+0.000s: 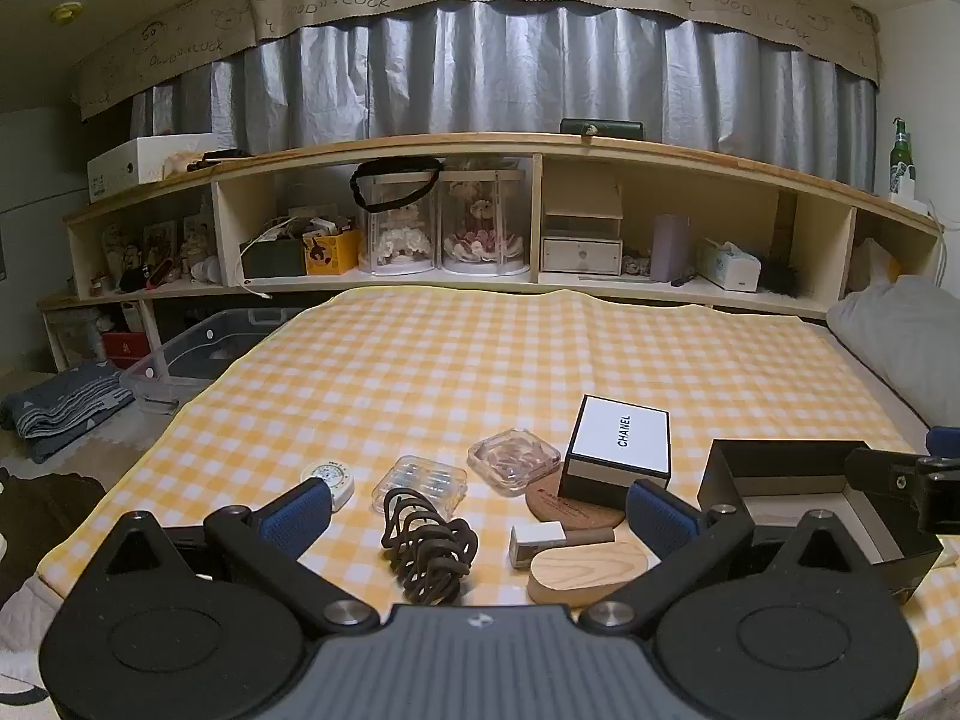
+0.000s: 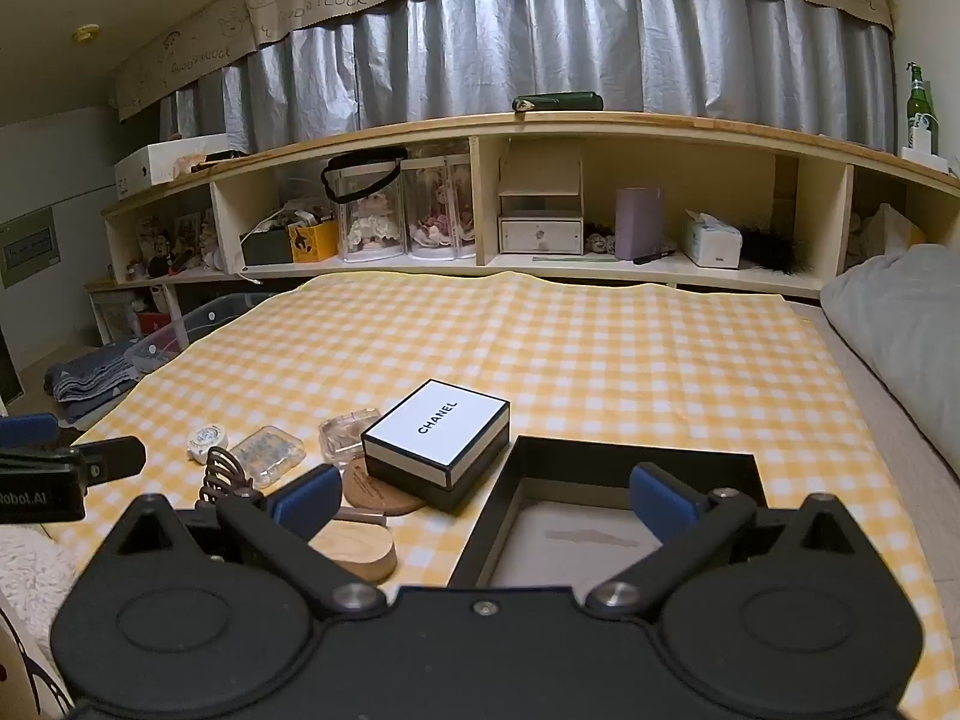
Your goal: Organize rigid objects
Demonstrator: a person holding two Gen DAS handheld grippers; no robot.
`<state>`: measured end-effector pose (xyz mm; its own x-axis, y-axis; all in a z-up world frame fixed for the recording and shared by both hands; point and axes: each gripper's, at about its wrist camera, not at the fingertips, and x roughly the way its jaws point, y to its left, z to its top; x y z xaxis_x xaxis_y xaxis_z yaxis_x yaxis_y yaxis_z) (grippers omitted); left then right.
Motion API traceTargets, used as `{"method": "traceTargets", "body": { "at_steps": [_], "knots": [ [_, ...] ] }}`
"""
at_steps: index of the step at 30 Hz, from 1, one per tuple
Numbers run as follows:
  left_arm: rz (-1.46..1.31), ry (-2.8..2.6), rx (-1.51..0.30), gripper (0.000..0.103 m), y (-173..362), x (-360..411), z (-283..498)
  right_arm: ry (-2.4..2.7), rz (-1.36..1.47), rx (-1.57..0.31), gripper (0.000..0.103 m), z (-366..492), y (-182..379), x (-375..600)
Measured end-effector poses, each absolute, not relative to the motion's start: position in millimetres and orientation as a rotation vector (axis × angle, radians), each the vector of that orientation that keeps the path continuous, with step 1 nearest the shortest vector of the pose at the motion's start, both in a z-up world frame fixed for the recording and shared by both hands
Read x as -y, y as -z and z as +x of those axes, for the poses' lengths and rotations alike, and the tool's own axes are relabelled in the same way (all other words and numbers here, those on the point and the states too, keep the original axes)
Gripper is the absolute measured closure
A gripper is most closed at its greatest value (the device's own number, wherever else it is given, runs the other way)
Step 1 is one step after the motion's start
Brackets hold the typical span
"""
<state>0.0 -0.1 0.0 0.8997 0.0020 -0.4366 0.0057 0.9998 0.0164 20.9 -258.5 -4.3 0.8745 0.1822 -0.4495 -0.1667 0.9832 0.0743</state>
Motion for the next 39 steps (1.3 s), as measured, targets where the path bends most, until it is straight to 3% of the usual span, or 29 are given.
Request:
{"method": "traceTargets", "body": {
  "at_steps": [39],
  "knots": [
    [0.014, 0.003, -0.452, 0.0, 0.0, 0.0, 0.0, -0.187, 0.027, -0.478, 0.0, 21.7, 4.2, 256.5]
  ]
}}
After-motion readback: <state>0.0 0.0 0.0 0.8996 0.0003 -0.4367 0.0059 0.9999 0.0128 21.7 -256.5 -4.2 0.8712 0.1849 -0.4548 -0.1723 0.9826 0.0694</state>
